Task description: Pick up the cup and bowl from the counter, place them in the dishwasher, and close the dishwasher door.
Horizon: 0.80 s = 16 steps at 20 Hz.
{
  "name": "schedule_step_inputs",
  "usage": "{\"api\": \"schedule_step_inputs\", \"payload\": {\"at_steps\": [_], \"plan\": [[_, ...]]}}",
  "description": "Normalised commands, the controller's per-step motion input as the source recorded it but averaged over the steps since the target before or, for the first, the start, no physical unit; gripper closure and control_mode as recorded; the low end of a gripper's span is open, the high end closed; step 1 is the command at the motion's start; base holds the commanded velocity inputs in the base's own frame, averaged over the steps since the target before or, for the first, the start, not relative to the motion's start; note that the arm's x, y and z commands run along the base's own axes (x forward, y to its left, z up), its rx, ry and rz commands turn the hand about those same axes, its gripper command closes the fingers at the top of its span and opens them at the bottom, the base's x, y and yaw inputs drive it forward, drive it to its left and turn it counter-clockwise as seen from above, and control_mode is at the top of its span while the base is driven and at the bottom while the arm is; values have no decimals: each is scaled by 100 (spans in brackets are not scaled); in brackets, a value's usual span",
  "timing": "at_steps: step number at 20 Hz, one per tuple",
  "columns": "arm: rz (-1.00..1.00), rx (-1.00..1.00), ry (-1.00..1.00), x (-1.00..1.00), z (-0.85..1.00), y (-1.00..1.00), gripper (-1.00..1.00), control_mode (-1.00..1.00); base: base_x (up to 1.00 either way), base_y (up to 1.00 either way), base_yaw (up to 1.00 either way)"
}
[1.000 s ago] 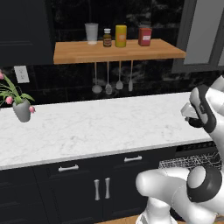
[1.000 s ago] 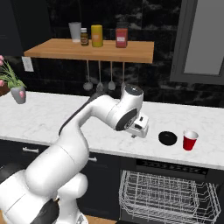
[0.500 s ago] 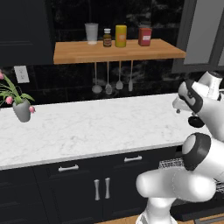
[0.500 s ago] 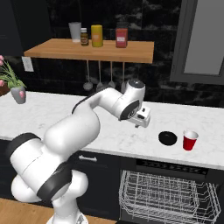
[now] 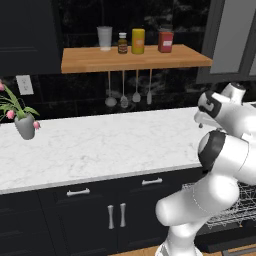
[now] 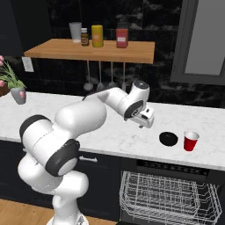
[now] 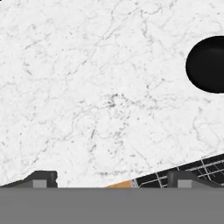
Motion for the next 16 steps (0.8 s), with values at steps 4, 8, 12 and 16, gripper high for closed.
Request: {"api": "schedule_step_inputs", "payload": {"at_steps": [4,8,12,16], "plan": [[-8,1,0,4,-19,-36,-100,-100,0,0,0],[-3,3,0,0,-5,-65,-100,-100,0,0,0],[-13,0,0,0,-18,-14,-100,-100,0,0,0],[-15,-2,-1,0,-34,0,-100,-100,0,0,0]]}}
